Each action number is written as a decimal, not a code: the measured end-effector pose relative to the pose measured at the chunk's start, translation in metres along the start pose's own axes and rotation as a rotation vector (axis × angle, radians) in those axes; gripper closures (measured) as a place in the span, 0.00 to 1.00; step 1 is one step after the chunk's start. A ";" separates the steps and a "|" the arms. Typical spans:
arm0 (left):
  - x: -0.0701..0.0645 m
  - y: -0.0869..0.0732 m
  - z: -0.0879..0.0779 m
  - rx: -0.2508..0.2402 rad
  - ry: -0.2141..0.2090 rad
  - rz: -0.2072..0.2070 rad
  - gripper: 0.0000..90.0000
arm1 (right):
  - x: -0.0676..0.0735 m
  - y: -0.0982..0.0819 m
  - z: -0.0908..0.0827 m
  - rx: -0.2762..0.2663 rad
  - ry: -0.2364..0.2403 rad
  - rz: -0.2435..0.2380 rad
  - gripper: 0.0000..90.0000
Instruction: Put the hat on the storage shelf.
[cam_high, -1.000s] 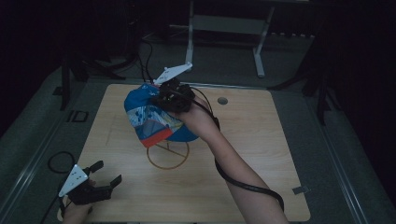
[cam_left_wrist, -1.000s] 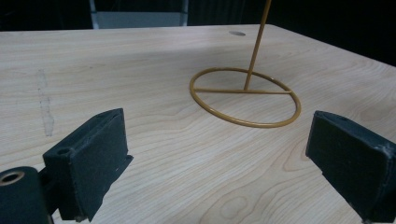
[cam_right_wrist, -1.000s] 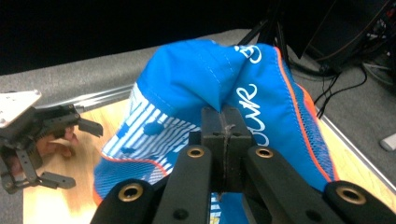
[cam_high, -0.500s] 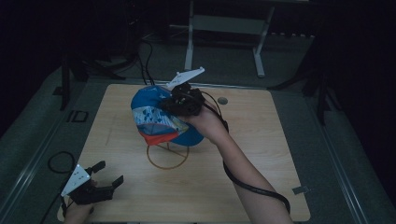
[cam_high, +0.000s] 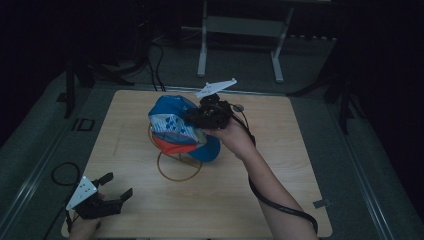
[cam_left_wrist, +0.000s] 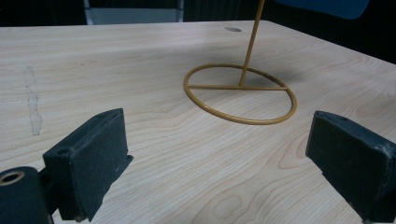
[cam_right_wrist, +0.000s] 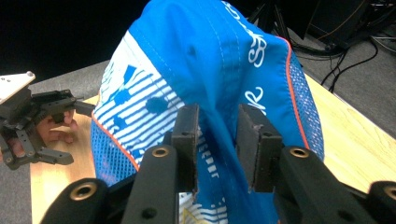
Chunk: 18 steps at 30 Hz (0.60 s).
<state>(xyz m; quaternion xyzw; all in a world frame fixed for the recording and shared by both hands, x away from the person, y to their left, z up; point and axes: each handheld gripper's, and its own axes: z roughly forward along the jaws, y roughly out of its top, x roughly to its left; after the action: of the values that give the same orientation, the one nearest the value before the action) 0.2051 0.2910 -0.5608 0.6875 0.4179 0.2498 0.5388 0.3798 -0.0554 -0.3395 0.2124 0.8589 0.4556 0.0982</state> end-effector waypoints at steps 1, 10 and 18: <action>0.000 0.000 0.000 -0.001 -0.001 -0.001 0.07 | -0.001 -0.002 -0.001 0.000 -0.002 0.003 0.75; 0.000 0.000 0.000 0.000 -0.001 0.000 0.07 | -0.012 -0.021 -0.020 -0.037 -0.012 0.041 0.73; -0.001 0.000 0.001 0.000 -0.002 0.003 0.07 | -0.014 -0.038 -0.037 -0.079 -0.011 0.050 0.51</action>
<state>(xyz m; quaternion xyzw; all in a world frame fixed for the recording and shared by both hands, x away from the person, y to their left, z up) 0.2058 0.2895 -0.5610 0.6884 0.4166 0.2499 0.5387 0.3686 -0.1078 -0.3499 0.2322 0.8340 0.4904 0.0998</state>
